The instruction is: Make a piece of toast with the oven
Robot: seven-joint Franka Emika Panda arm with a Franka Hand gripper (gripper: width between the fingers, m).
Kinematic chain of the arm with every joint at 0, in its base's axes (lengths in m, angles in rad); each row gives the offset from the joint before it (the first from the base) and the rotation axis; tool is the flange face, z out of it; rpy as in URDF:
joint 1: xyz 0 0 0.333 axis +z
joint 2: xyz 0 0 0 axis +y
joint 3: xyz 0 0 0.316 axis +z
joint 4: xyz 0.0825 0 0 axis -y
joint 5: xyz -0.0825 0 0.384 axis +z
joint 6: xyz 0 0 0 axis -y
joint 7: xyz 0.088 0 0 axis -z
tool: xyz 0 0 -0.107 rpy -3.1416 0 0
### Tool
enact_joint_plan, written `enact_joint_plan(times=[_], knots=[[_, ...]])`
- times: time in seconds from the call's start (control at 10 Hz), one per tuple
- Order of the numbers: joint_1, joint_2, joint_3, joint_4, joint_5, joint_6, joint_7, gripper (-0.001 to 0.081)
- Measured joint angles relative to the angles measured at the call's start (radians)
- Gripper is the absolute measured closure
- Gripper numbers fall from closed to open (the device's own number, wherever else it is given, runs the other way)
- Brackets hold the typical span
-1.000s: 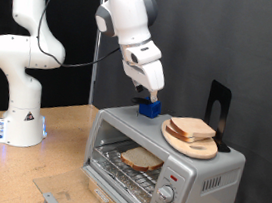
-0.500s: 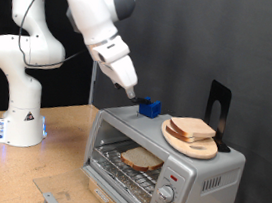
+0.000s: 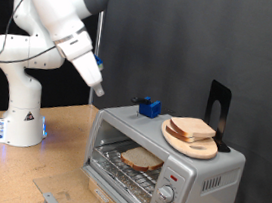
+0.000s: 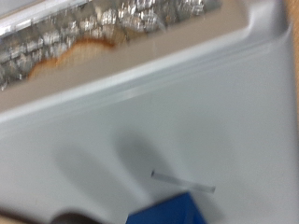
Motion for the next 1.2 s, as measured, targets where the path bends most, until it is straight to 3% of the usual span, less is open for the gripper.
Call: enact_joint_plan(times=[0.3,0.6,0.8,0.9,1.1,1.2], knots=[[-0.010,-0.014,-0.026,-0.007,0.004,-0.061,-0.008,-0.0002],[-0.051,0.038,-0.167,0.027,0.040,-0.247,0.059,-0.0002],[-0.106,0.076,-0.163,0.038,0.001,-0.226,0.200,-0.0002],[-0.105,0.076,-0.164,0.038,0.001,-0.242,0.172,-0.0002],[-0.112,0.110,-0.191,0.082,-0.019,-0.429,0.286,-0.0002],[-0.125,0.147,-0.216,0.111,-0.001,-0.483,0.361,-0.0002]])
